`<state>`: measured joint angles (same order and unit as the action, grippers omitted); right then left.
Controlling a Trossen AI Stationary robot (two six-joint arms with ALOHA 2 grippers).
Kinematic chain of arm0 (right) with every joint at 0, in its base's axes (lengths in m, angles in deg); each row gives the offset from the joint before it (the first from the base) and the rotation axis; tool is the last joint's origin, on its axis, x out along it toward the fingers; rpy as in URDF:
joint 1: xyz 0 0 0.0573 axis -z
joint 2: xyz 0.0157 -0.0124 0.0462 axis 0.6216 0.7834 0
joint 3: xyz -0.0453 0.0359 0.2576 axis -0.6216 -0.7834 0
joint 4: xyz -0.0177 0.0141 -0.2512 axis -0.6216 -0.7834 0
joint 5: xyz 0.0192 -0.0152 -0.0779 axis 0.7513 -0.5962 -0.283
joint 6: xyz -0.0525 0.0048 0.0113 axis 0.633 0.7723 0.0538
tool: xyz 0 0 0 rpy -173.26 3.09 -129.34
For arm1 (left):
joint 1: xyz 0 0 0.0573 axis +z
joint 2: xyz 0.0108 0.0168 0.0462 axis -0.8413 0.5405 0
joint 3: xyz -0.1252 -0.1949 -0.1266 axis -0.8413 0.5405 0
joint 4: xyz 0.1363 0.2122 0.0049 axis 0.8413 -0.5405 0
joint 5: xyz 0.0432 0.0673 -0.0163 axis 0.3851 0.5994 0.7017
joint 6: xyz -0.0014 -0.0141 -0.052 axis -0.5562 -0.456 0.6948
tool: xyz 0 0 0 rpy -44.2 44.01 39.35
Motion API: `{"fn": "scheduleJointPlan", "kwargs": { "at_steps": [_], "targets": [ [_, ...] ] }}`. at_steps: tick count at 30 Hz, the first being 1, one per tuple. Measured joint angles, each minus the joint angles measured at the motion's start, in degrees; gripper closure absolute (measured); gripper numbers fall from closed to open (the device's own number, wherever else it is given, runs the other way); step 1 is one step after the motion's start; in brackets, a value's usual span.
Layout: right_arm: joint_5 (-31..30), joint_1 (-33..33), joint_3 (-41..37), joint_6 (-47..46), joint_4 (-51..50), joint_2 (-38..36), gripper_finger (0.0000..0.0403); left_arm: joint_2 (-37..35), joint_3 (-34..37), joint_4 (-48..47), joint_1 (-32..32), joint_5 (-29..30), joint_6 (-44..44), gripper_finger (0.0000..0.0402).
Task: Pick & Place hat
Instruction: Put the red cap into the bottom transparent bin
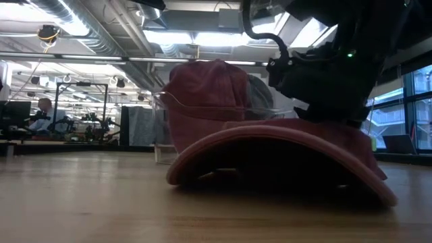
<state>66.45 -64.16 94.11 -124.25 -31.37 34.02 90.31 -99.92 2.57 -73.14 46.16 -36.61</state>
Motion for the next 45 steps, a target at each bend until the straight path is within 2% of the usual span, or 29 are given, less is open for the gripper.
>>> {"fn": "scheduleJointPlan", "kwargs": {
  "at_steps": [7, 13, 23, 28, 31, 34, 37, 45],
  "targets": [
    [0.8, -2.1, 8.2, 9.5, -11.0, -2.4, 0.0395, 0.0, 0.0, 0.0, 0.0, 0.0, 0.0, 0.0274],
    [-3.9, -3.8, 16.5, 13.6, -20.4, -5.4, 0.0398, 0.0, 0.0, 0.0, 0.0, 0.0, 1.3, 0.0274],
    [-18.8, -6.4, 35.4, 25.4, -39.9, -6.6, 0.0399, 0.0, 0.0, 0.0, 0.0, 0.0, 1.4, 0.0274],
    [-27.4, -6.9, 45.0, 34.8, -45.0, -6.7, 0.0399, 0.0, 0.0, 0.0, 0.0, 0.0, 1.5, 0.0274],
    [-34.7, -6.8, 49.5, 44.1, -45.2, -6.7, 0.0399, 0.0, 0.0, 0.0, 0.0, 0.0, 1.5, 0.0274],
    [-41.0, -6.2, 52.2, 53.1, -45.2, -6.7, 0.0399, 0.0, 0.0, 0.0, 0.0, 0.0, 1.5, 0.0274],
    [-42.9, -5.2, 53.3, 58.9, -45.3, -6.7, 0.0399, 0.0, 0.0, 0.0, 0.0, 0.0, 1.8, 0.0274],
    [-43.2, -2.3, 52.2, 60.7, -49.4, -7.0, 0.0399, 0.0, 0.0, 0.0, 0.0, 0.0, 2.4, 0.0274]
  ]
}}
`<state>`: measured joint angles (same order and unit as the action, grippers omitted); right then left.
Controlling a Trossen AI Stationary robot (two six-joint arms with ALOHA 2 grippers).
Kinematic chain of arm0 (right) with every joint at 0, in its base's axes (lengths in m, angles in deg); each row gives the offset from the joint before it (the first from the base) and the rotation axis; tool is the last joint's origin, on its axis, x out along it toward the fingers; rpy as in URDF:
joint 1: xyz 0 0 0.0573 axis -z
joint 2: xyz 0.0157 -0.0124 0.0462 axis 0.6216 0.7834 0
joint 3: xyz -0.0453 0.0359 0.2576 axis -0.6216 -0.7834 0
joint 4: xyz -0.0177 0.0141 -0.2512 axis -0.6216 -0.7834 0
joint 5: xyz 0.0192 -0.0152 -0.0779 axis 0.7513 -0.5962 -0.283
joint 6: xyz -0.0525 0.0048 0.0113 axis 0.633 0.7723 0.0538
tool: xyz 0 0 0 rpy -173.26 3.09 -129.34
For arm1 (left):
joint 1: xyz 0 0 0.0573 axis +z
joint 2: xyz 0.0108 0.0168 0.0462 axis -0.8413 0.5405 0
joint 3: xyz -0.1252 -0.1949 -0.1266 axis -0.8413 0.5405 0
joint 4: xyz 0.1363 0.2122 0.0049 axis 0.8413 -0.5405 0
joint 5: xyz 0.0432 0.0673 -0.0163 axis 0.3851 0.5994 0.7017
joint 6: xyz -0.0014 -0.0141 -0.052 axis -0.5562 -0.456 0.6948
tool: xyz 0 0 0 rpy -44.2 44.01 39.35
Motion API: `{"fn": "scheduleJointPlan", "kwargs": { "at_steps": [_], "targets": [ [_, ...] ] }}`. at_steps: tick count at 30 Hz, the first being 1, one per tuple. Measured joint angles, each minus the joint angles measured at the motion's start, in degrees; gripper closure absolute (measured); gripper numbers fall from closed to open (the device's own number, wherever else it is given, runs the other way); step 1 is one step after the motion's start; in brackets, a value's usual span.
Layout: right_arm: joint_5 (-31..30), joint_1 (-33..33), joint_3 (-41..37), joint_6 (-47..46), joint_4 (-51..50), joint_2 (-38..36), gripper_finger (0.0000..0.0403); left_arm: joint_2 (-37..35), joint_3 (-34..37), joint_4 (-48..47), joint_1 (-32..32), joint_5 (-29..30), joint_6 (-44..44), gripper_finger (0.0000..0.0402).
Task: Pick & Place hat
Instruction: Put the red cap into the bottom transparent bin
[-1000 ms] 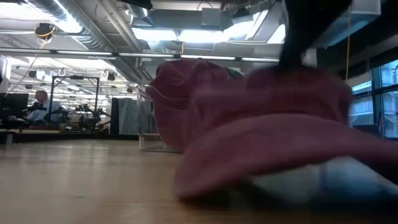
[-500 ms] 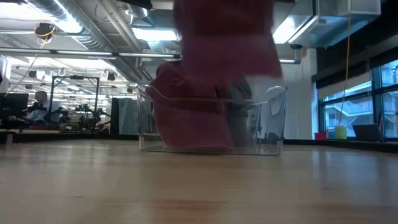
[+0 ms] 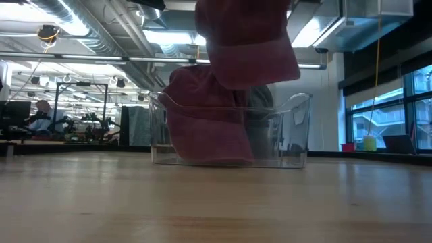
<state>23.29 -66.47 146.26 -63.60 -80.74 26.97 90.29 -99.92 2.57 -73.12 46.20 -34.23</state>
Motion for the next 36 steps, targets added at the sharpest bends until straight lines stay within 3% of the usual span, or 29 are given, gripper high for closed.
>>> {"fn": "scheduleJointPlan", "kwargs": {
  "at_steps": [9, 13, 26, 36],
  "targets": [
    [-1.1, 1.3, -8.8, 0.3, 1.7, -3.8, 0.0399, 0.0, 0.0, 0.0, 0.0, 0.0, 0.0, 0.0274],
    [-0.8, 1.3, -13.7, 4.6, 9.3, -8.1, 0.0399, 0.0, 0.0, 0.0, 0.0, 0.1, 0.0, 0.0274],
    [8.4, 4.4, -38.1, 26.0, 44.9, -22.6, 0.0399, 0.0, 0.0, 0.0, 0.0, 1.6, 0.3, 0.0274],
    [13.7, 7.9, -49.5, 33.8, 58.4, -25.7, 0.0400, 0.0, 0.0, 0.0, 0.0, 1.8, 0.5, 0.0274]
  ]
}}
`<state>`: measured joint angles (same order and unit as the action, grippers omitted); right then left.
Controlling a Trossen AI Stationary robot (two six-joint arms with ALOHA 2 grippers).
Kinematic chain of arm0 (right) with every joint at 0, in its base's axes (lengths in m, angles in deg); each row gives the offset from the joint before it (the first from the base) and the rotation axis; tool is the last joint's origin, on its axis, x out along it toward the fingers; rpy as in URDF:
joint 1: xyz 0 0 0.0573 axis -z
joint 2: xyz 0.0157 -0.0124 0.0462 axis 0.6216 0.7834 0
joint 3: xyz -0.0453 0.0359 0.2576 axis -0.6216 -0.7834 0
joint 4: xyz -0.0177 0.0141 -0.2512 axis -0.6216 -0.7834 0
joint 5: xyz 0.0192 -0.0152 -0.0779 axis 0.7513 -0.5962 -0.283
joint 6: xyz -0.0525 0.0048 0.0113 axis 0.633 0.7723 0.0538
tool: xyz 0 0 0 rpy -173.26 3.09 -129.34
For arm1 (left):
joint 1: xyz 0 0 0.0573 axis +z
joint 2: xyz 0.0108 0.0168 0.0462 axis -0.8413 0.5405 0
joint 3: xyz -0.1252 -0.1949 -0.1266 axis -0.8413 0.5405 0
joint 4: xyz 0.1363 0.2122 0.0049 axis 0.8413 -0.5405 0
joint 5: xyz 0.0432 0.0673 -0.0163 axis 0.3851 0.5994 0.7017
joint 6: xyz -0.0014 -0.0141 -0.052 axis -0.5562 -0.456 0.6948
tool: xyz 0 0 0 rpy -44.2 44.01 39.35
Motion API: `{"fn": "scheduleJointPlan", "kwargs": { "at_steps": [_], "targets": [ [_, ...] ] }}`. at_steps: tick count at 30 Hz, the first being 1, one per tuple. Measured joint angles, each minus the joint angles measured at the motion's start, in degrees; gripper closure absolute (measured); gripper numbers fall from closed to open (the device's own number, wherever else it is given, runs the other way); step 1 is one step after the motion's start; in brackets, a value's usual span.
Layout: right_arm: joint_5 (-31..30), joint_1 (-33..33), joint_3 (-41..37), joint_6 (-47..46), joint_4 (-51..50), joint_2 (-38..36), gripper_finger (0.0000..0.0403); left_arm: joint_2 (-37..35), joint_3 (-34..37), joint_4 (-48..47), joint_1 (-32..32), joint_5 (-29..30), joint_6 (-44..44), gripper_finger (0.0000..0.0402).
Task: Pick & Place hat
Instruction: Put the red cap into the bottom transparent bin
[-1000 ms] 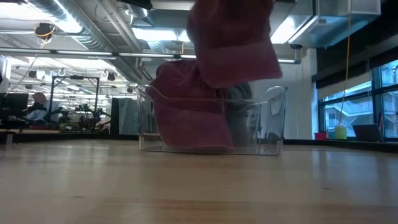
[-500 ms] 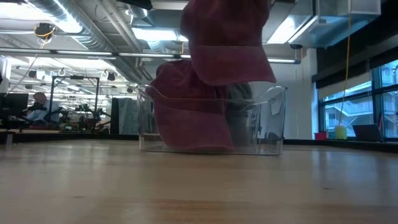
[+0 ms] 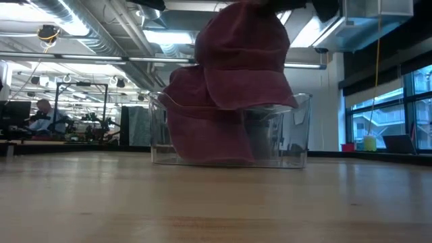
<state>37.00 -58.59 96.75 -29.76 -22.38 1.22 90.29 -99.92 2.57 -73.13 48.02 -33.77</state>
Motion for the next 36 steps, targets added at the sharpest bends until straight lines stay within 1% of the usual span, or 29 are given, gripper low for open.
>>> {"fn": "scheduleJointPlan", "kwargs": {
  "at_steps": [3, 7, 12, 16, 18, 20, 22, 30, 36],
  "targets": [
    [1.0, 0.8, -0.7, 2.7, 2.5, -0.1, 0.0400, 0.0, 0.0, 0.0, 0.0, 0.1, 0.0, 0.0274],
    [2.1, 2.1, -0.6, 8.3, 6.9, -0.1, 0.0400, 0.0, 0.0, 0.0, 0.0, 1.8, 0.0, 0.0274],
    [7.3, 4.7, -1.2, 8.2, 6.0, -0.1, 0.0400, 0.0, 0.0, 0.0, 0.0, 2.6, 0.0, 0.0274],
    [7.4, 6.4, -2.3, 8.2, 6.6, 0.0, 0.0400, 0.0, 0.0, 0.0, 0.0, 2.7, 0.0, 0.0274],
    [8.1, 6.5, -2.8, 6.8, 6.7, -0.1, 0.0400, 0.0, 0.0, 0.0, 0.0, 2.7, 0.0, 0.0274],
    [11.0, 6.4, -3.8, 4.5, 6.5, -0.1, 0.0400, 0.0, 0.0, 0.0, 0.0, 2.7, 0.0, 0.0274],
    [12.0, 6.4, -5.3, 2.0, 6.0, 0.0, 0.0400, 0.0, 0.0, 0.0, 0.0, 2.7, 0.0, 0.0274],
    [10.9, 6.4, -10.3, -6.5, 6.2, 0.0, 0.0397, 0.0, 0.0, 0.0, 0.0, 2.7, 0.0, 0.0274],
    [10.4, 6.4, -11.7, -8.1, 6.3, 0.0, 0.0366, 0.0, 0.0, 0.0, 0.0, 2.7, 0.0, 0.0274]
  ]
}}
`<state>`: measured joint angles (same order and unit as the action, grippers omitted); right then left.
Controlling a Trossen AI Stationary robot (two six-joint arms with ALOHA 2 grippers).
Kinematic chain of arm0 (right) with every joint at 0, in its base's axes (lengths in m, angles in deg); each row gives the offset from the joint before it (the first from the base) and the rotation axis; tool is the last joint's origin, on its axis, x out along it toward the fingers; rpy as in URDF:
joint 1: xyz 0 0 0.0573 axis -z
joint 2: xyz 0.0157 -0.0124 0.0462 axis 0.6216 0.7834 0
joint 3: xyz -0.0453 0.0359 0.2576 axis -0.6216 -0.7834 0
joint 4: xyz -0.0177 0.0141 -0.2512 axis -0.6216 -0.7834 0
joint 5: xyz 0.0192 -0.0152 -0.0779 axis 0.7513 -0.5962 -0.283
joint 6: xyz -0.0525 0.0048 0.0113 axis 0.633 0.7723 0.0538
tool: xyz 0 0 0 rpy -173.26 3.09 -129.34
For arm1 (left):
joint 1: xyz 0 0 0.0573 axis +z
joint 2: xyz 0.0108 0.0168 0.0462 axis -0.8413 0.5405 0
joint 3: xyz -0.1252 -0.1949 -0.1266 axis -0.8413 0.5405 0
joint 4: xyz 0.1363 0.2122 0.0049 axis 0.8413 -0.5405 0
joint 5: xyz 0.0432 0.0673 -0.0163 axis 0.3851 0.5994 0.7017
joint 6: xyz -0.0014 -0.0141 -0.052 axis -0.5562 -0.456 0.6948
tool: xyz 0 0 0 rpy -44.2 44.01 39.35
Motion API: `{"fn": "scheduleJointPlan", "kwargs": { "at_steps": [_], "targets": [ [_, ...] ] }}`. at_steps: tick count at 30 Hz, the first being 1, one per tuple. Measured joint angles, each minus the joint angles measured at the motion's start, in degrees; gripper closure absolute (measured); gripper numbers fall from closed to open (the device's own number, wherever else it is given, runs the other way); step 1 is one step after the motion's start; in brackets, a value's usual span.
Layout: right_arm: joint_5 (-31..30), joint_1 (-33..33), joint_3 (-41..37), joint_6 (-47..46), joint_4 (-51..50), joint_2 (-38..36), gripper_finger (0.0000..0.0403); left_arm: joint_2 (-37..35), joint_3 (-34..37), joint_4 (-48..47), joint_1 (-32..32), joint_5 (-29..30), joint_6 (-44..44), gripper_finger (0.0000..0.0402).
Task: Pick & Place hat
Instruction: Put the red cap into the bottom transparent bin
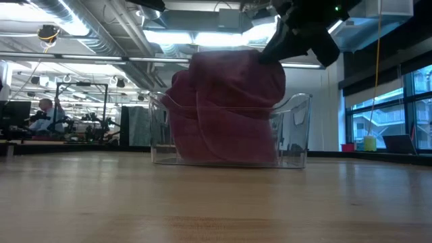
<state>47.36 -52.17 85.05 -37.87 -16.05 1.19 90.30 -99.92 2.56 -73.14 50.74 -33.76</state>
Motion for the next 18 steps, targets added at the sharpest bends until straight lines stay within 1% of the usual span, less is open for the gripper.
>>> {"fn": "scheduleJointPlan", "kwargs": {
  "at_steps": [9, 11, 13, 16, 18],
  "targets": [
    [-7.3, -0.4, -0.3, 0.0, 1.6, 0.0, 0.0343, 0.0, 0.0, 0.0, 0.0, 0.0, 0.0, 0.0274],
    [-6.3, -0.5, -0.3, 0.1, 1.8, 0.0, 0.0336, 0.0, 0.0, 0.0, 0.0, 0.0, 0.0, 0.0274],
    [-3.2, -0.5, -0.3, -0.4, 1.9, 0.0, 0.0326, 0.0, 0.0, 0.0, 0.0, 0.0, 0.0, 0.0274],
    [0.0, -0.5, -0.3, -2.1, 2.8, 0.0, 0.0301, 0.0, 0.0, 0.0, 0.0, 0.0, 0.0, 0.0274],
    [0.5, -0.5, -0.3, -3.1, 2.6, 0.0, 0.0282, 0.0, 0.0, 0.0, 0.0, 0.0, 0.0, 0.0274]
  ]
}}
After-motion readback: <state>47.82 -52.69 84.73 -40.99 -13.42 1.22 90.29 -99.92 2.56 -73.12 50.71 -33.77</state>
